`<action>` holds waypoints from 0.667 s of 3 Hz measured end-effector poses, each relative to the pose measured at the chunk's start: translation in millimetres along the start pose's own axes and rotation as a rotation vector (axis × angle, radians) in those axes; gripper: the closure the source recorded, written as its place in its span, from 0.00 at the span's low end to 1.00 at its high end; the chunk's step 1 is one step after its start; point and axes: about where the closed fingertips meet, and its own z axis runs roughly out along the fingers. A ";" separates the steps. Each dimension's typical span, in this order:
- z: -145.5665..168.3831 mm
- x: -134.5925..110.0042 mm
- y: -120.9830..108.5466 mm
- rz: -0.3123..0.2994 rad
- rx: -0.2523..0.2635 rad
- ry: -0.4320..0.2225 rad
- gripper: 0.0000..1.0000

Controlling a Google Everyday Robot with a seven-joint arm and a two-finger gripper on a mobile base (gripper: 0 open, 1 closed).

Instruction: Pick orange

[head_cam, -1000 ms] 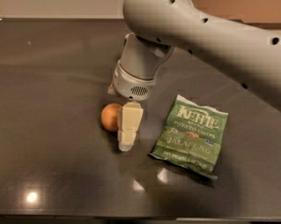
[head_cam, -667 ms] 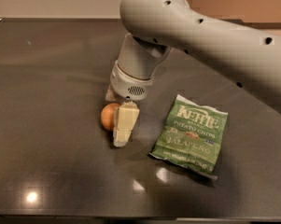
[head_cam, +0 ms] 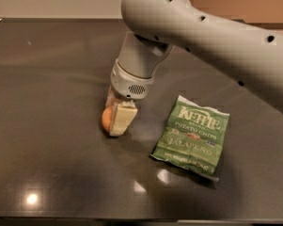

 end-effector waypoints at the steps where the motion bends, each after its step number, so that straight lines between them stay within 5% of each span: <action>1: -15.2 -11.2 4.1 -0.015 -0.009 0.014 0.89; 2: -37.6 -26.0 11.9 -0.033 -0.033 0.002 1.00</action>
Offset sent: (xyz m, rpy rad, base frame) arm -0.0246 0.0061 0.0788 0.0024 0.0472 0.0746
